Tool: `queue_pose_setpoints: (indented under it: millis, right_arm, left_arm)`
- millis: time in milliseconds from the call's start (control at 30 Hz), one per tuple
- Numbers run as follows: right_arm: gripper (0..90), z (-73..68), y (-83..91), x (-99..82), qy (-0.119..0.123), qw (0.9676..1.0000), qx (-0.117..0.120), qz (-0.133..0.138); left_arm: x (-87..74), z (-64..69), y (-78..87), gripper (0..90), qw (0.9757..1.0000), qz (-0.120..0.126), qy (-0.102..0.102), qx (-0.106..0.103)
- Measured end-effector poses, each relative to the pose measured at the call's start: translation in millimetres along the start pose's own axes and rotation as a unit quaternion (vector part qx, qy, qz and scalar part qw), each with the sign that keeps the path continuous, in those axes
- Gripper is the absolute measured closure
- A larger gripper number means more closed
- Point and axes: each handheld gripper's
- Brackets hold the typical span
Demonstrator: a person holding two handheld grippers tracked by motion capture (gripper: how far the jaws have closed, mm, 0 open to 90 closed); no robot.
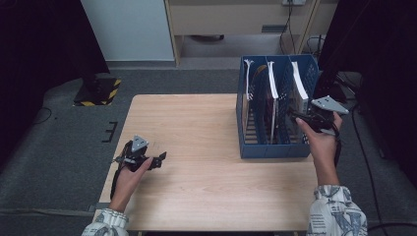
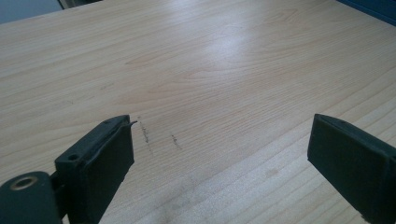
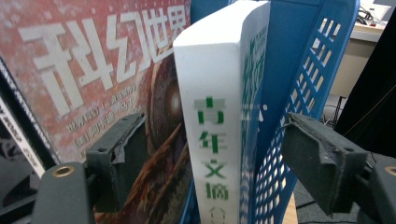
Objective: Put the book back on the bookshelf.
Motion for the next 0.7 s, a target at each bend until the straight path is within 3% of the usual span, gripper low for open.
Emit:
queue_pose_setpoints:
  millis: [700]
  right_arm:
    - [21.0,3.3,7.5,-4.5,0.014,0.9998,0.006,-0.013]
  left_arm:
    - [0.7,0.5,0.6,6.8,1.0000,0.003,0.000,-0.001]
Point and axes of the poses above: each handheld gripper's, and its own axes: y roughly backward along the jaws, x roughly out of its top, z roughly to its right, and after that the axes turned 13 degrees about -x, right-handed
